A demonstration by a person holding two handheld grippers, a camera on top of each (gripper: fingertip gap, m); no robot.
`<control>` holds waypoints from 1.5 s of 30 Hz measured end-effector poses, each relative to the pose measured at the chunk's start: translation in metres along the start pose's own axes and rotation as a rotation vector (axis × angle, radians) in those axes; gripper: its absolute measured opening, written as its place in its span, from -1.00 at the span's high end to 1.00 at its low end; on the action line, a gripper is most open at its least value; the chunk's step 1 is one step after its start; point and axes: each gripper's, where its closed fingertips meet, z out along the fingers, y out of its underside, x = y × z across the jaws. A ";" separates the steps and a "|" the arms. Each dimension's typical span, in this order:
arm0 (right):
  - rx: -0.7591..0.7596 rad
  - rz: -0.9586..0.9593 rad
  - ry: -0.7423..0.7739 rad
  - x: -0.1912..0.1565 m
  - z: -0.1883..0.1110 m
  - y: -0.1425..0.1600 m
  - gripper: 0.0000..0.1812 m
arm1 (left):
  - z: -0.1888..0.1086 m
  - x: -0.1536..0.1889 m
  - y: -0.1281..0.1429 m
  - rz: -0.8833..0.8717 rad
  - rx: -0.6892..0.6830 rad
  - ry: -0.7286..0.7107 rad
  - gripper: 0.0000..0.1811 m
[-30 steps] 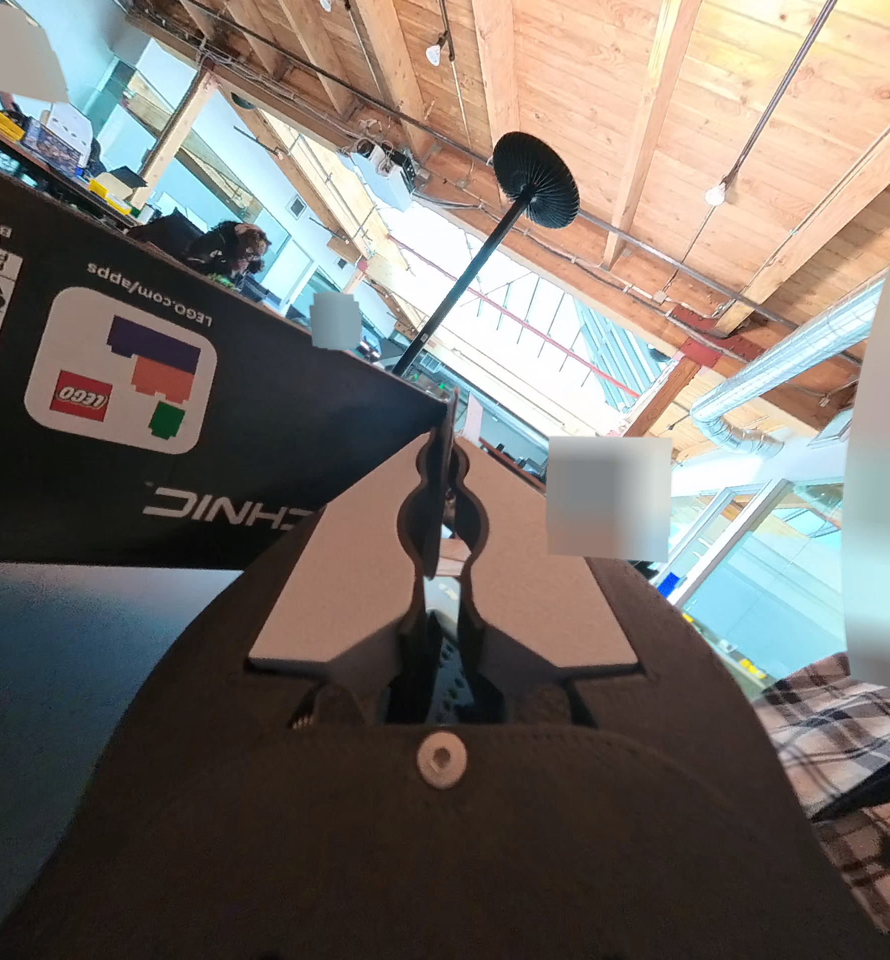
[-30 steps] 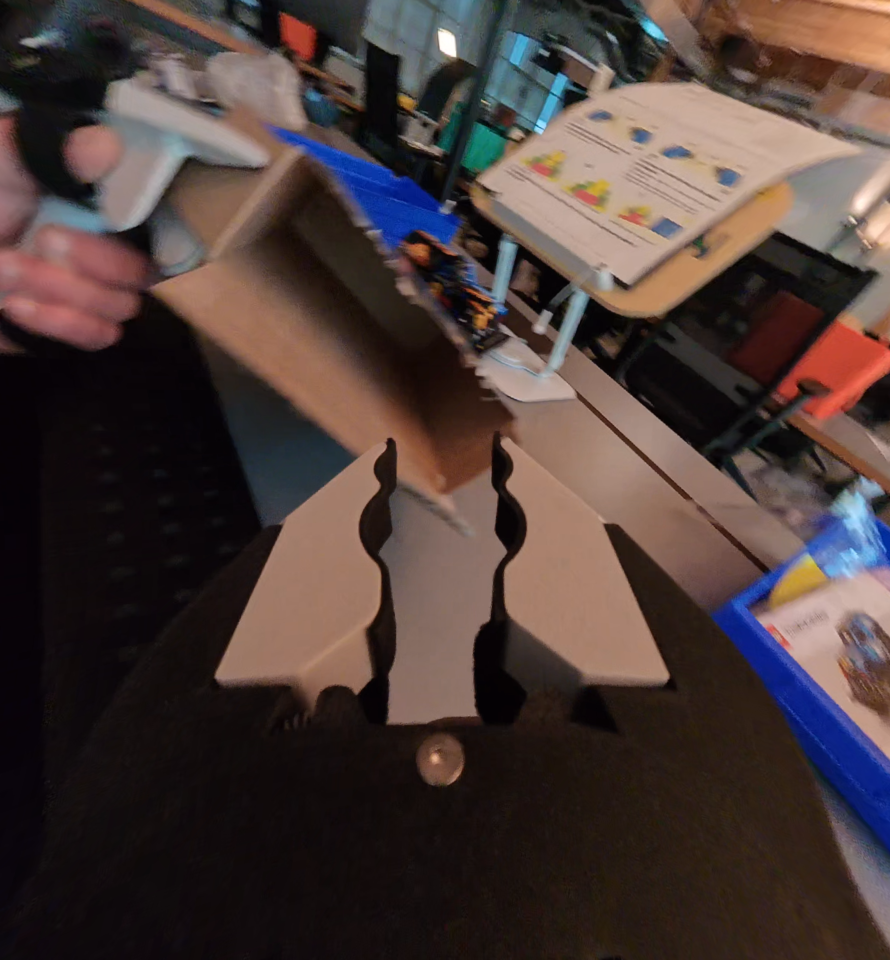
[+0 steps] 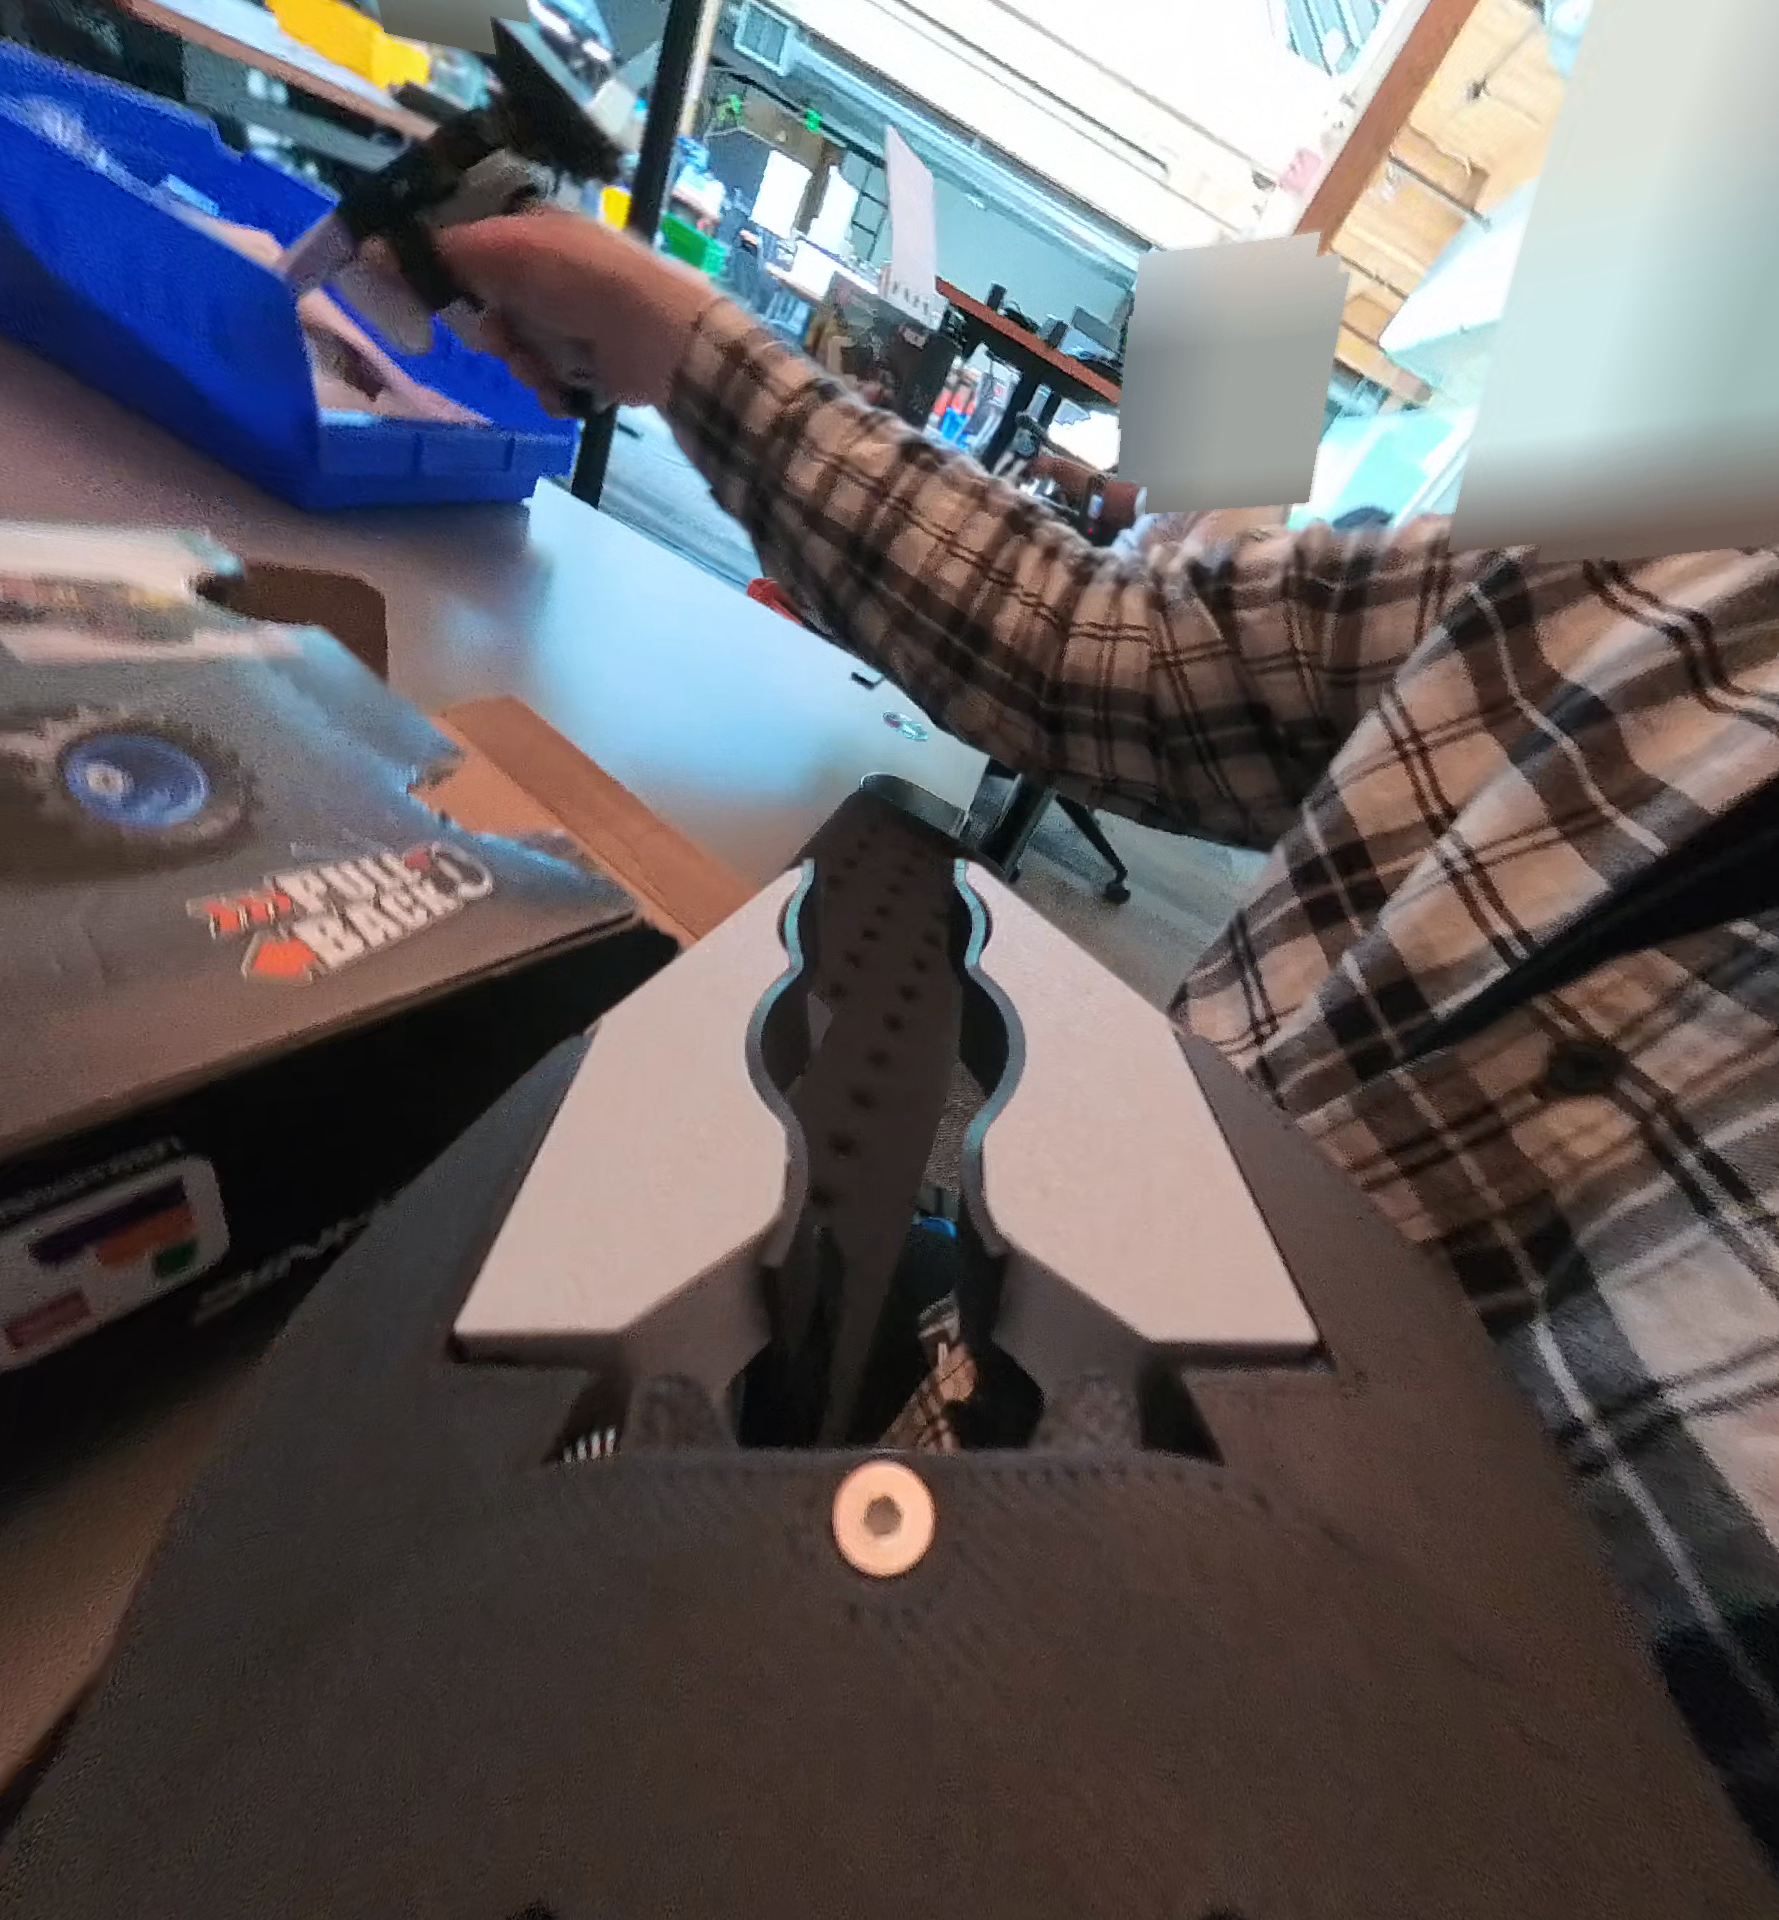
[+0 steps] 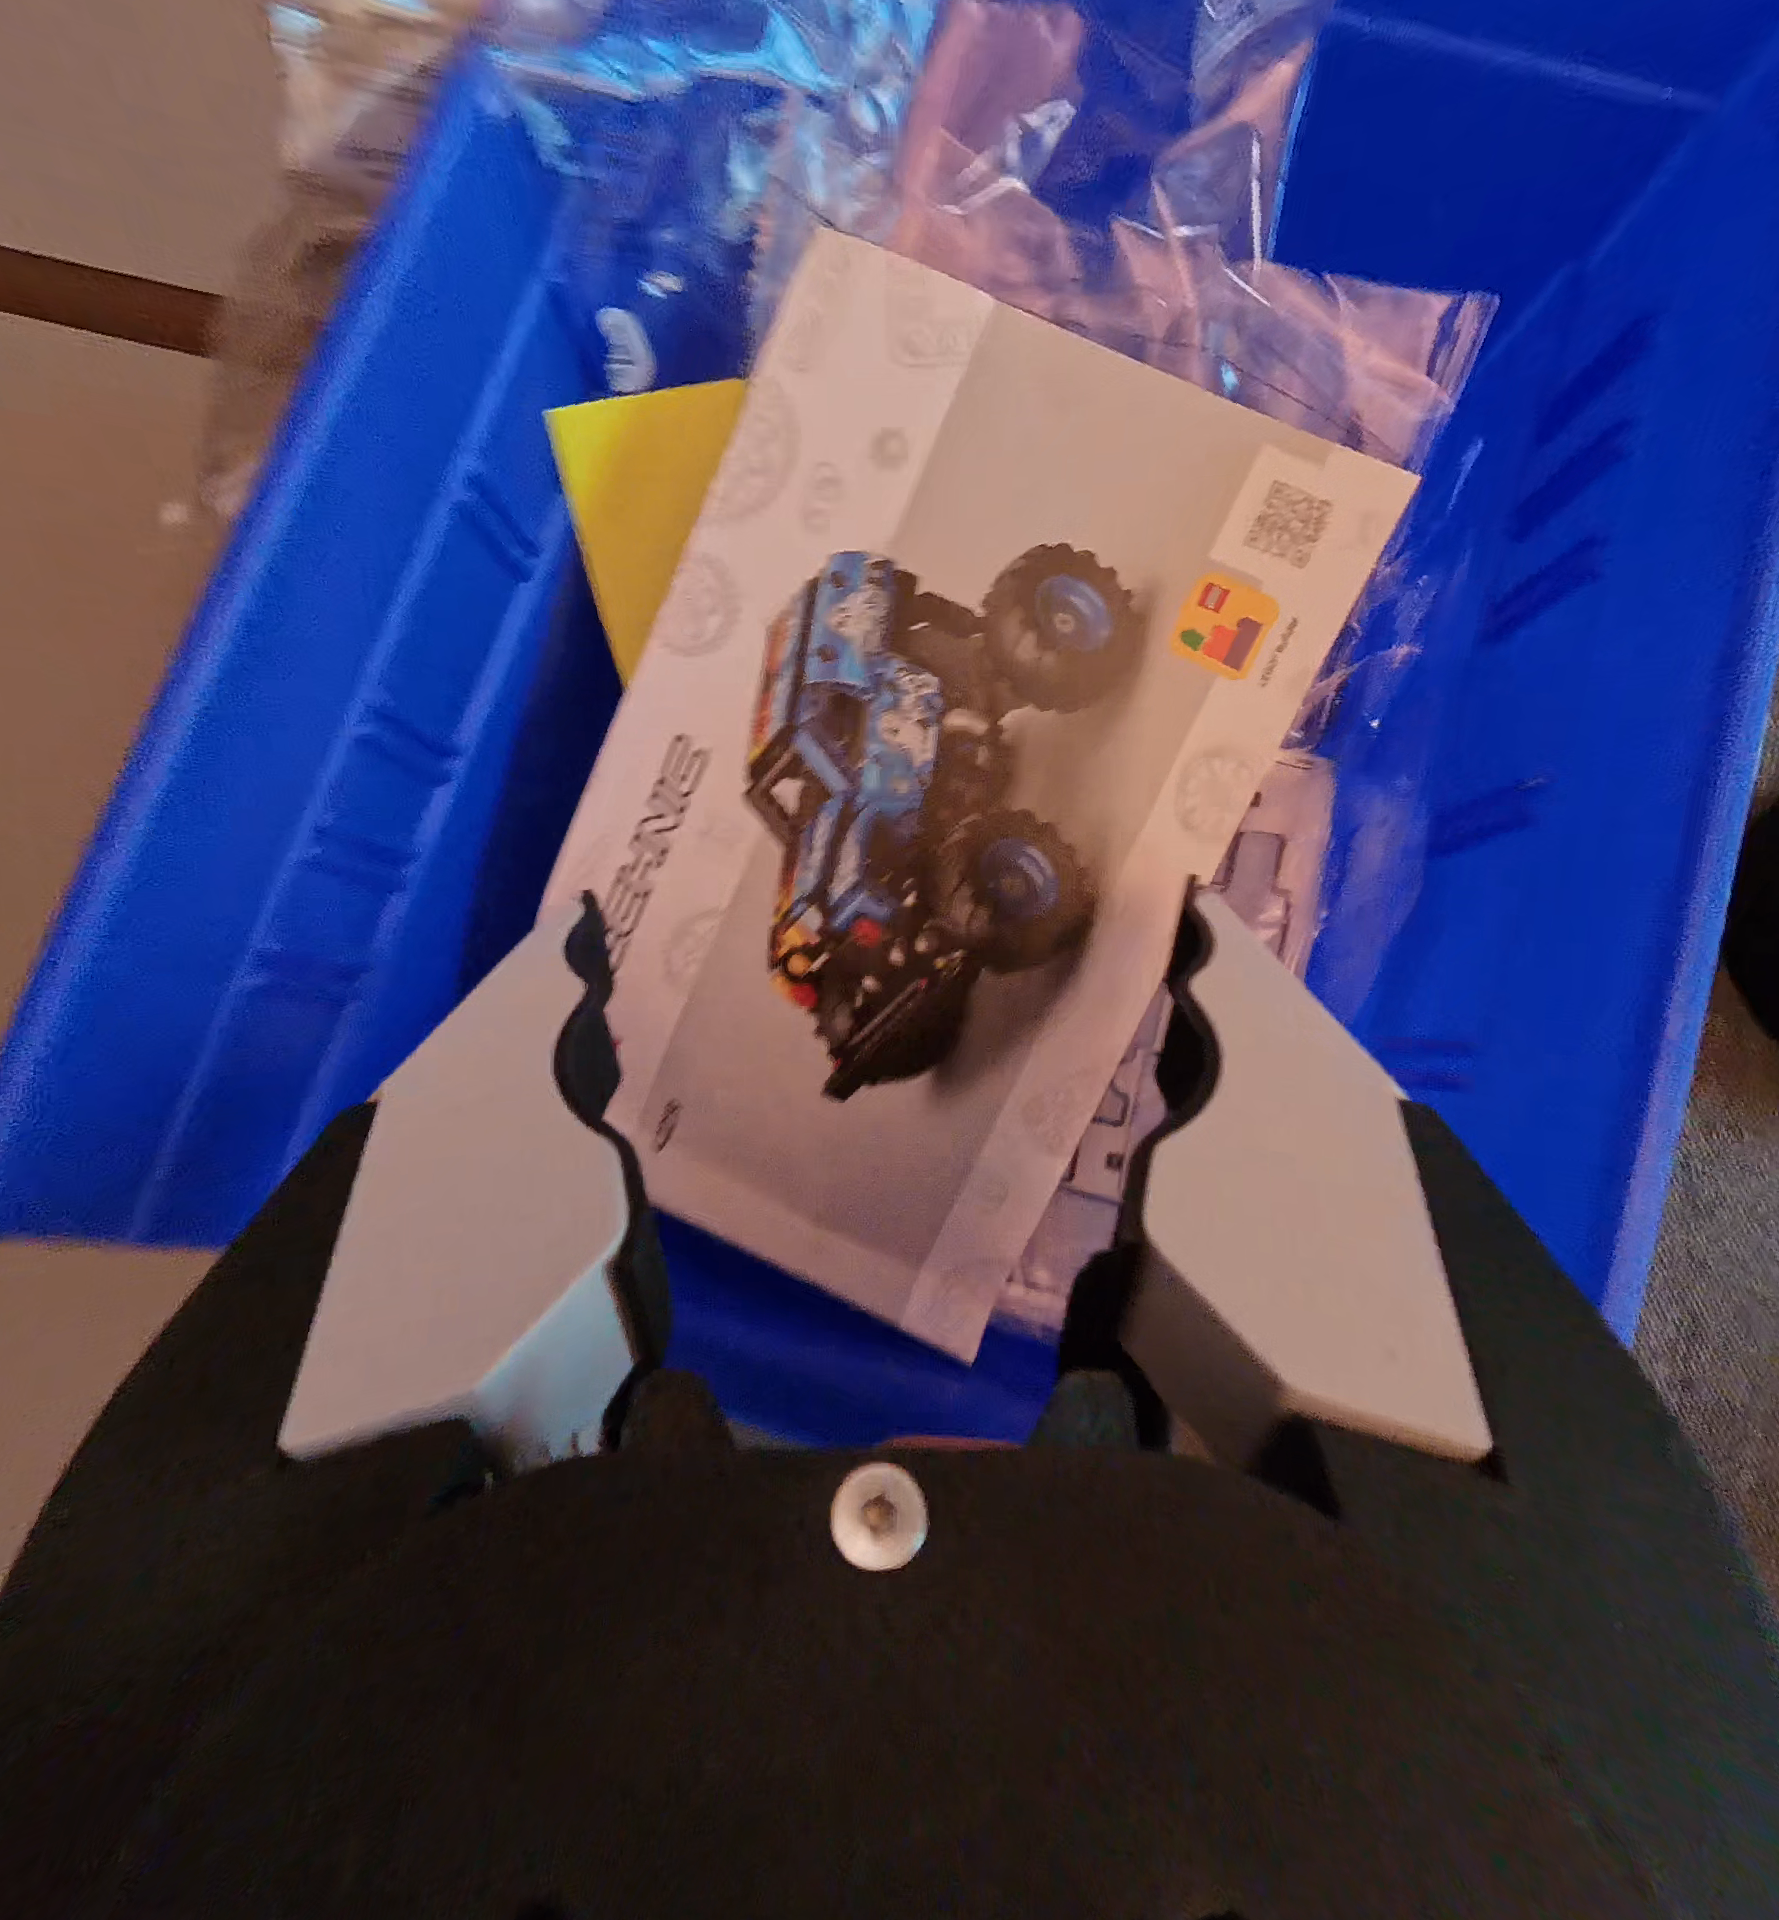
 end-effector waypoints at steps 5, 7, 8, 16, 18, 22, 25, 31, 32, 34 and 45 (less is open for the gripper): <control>-0.143 0.041 -0.064 0.005 0.037 0.012 -0.30 | -0.029 0.005 -0.045 0.223 0.072 -0.039 0.75; -0.203 0.065 -0.098 0.005 0.044 0.018 -0.31 | -0.044 -0.005 -0.060 0.274 0.102 -0.101 0.74; -0.207 0.055 -0.099 0.006 0.044 0.017 -0.28 | -0.052 -0.012 -0.064 0.283 0.109 -0.135 0.73; -0.256 -0.031 -0.097 0.016 0.054 0.016 -0.16 | -0.108 -0.086 -0.082 0.289 0.099 -0.452 0.63; -0.211 -0.024 -0.117 0.015 0.054 0.010 0.21 | -0.121 -0.107 -0.081 0.299 0.054 -0.528 0.57; -0.180 -0.028 -0.172 0.010 0.053 0.007 0.57 | -0.134 -0.137 -0.079 0.286 -0.005 -0.609 0.50; -0.186 0.000 -0.343 -0.010 0.048 0.007 1.00 | -0.137 -0.154 -0.075 0.280 -0.037 -0.640 0.47; -0.220 -0.066 -0.413 -0.031 0.041 0.007 0.54 | -0.132 -0.171 -0.063 0.236 -0.080 -0.648 0.42; -0.225 -0.108 -0.401 -0.033 0.039 0.006 0.49 | -0.131 -0.172 -0.061 0.233 -0.084 -0.649 0.42; -0.167 -0.182 -0.330 -0.030 0.041 -0.008 0.18 | -0.129 -0.174 -0.060 0.228 -0.083 -0.645 0.42; -0.244 -0.255 -0.268 -0.029 0.081 -0.012 -0.43 | -0.127 -0.184 -0.049 0.201 -0.112 -0.667 0.40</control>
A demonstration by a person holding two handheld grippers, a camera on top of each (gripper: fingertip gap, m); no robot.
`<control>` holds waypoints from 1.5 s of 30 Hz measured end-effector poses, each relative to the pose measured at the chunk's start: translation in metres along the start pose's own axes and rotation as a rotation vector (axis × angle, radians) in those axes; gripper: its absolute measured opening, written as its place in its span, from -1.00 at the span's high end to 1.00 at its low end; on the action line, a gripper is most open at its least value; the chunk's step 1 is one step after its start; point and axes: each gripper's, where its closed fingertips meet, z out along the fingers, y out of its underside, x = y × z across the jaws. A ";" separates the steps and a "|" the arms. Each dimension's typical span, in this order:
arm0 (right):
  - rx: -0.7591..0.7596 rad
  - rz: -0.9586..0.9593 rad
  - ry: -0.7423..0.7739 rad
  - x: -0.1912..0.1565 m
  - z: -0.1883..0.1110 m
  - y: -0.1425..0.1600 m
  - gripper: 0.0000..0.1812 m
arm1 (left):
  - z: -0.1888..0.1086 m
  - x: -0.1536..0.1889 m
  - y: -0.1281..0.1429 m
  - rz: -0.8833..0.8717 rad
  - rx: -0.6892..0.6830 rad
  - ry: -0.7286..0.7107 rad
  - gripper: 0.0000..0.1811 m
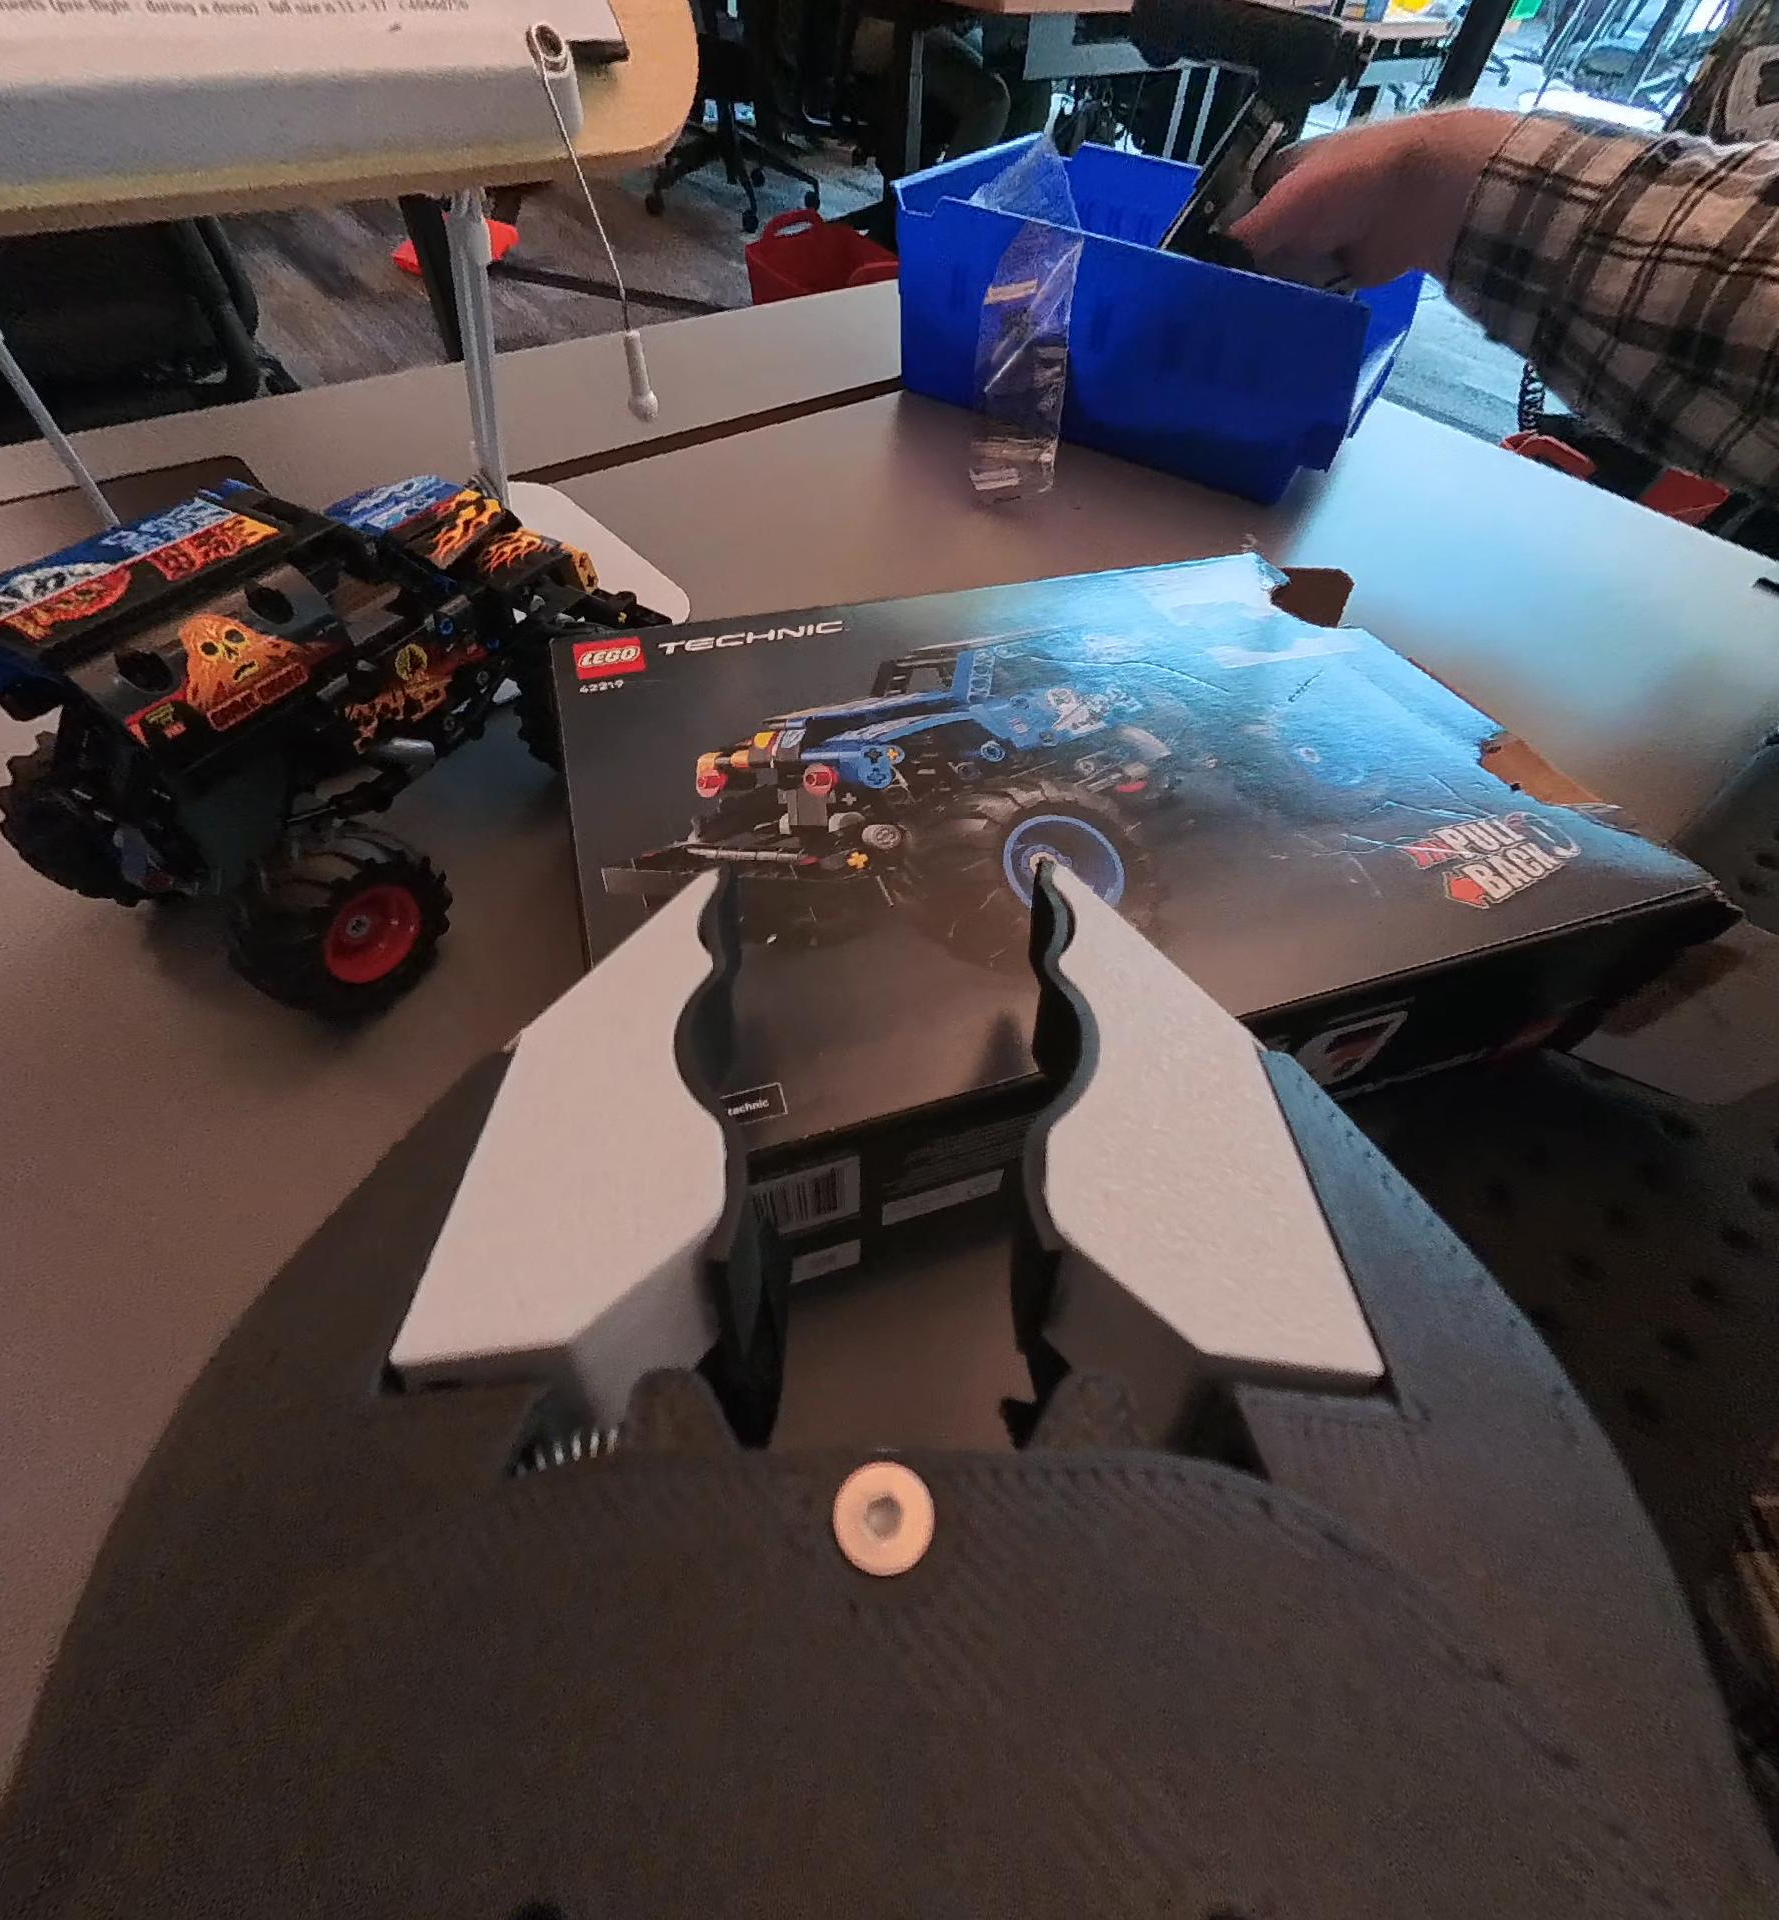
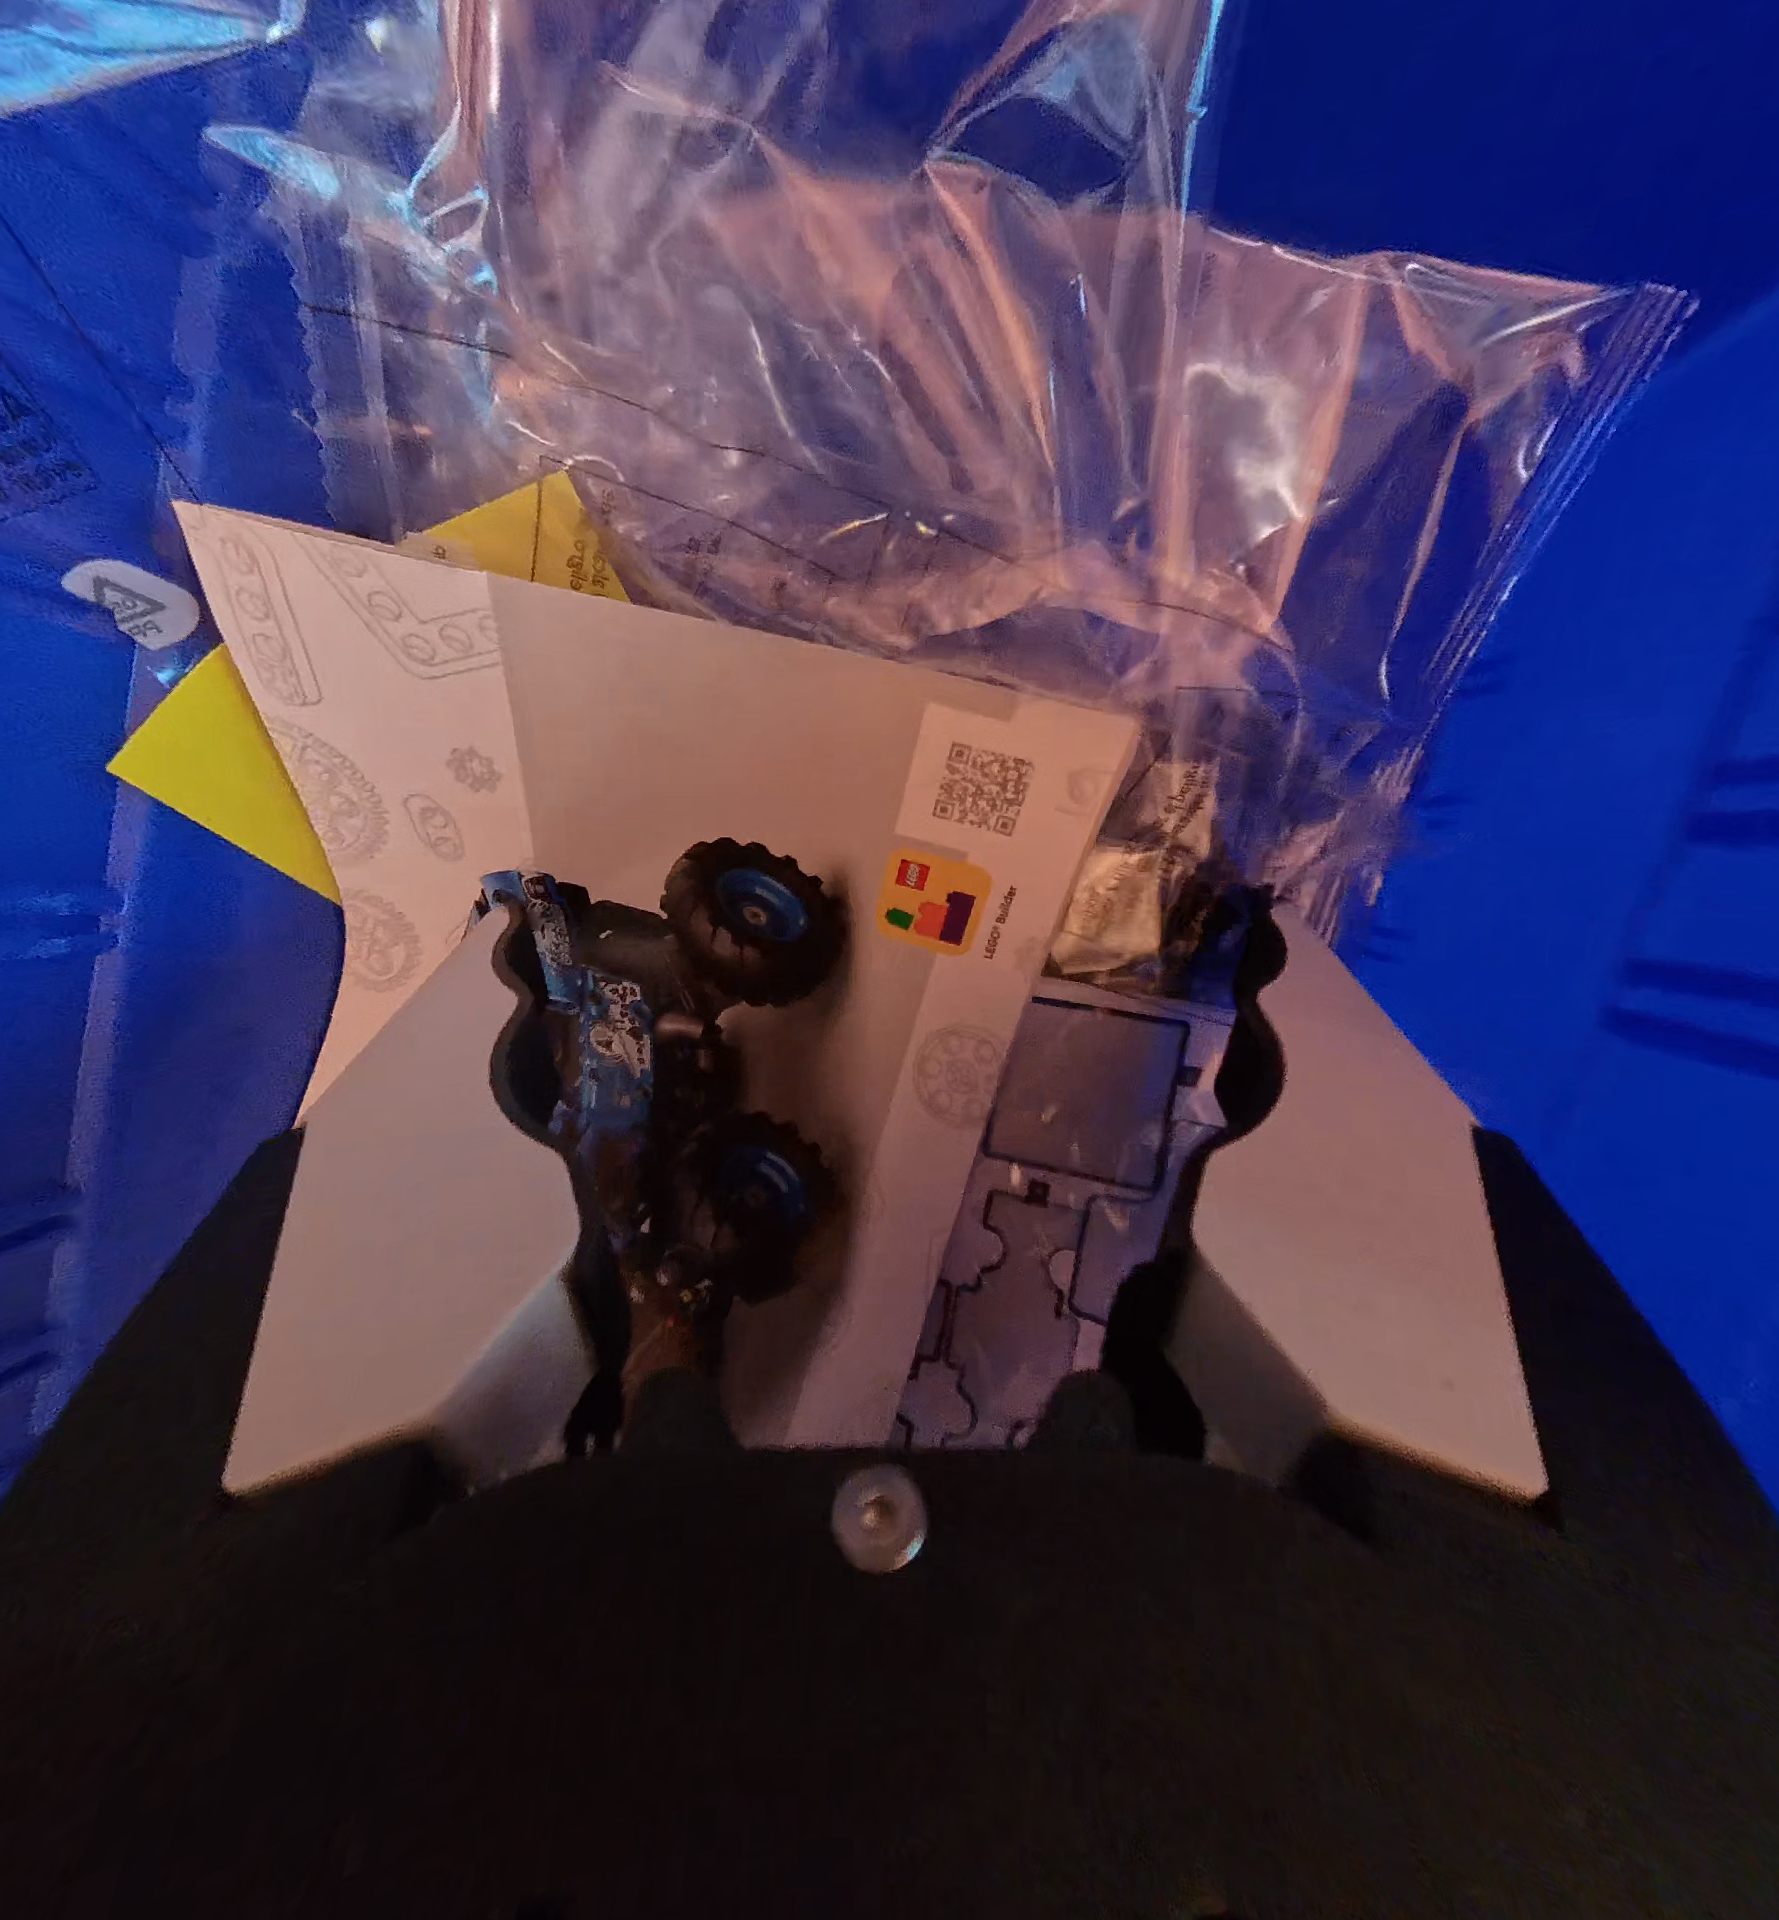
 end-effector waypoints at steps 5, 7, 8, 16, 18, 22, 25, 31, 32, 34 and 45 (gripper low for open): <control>0.036 0.010 -0.003 -0.004 -0.003 -0.002 -0.08 | 0.007 0.000 0.005 -0.009 -0.008 0.009 0.40; 0.057 0.011 -0.024 -0.010 -0.003 -0.004 0.03 | 0.008 0.001 0.006 -0.005 -0.012 0.007 0.40; 0.061 0.009 -0.034 -0.013 -0.004 -0.004 0.09 | 0.008 0.001 0.007 -0.006 -0.011 0.008 0.39; 0.112 0.012 -0.134 -0.040 -0.003 -0.013 0.82 | 0.010 0.000 0.013 -0.017 -0.014 0.002 0.38; 0.105 0.004 -0.157 -0.048 -0.004 -0.014 0.88 | 0.012 0.000 0.016 -0.010 -0.026 -0.003 0.39; 0.077 -0.060 -0.199 -0.065 -0.009 -0.016 0.79 | 0.013 0.001 0.020 -0.020 -0.029 0.004 0.40; -0.017 -0.110 -0.147 -0.068 -0.007 -0.006 0.26 | 0.013 0.001 0.021 -0.022 -0.027 0.003 0.40; -0.192 -0.208 -0.044 -0.070 -0.013 0.020 -0.20 | 0.013 0.000 0.021 -0.025 -0.021 0.007 0.43; -0.227 -0.210 -0.028 -0.066 -0.012 0.028 -0.27 | 0.013 0.000 0.021 -0.026 -0.019 0.008 0.43; -0.231 -0.188 -0.038 -0.063 -0.009 0.035 -0.33 | 0.013 0.000 0.020 -0.028 -0.016 0.009 0.43; -0.094 -0.148 -0.160 -0.074 -0.019 0.034 0.90 | 0.014 0.001 0.019 -0.027 0.010 0.001 0.42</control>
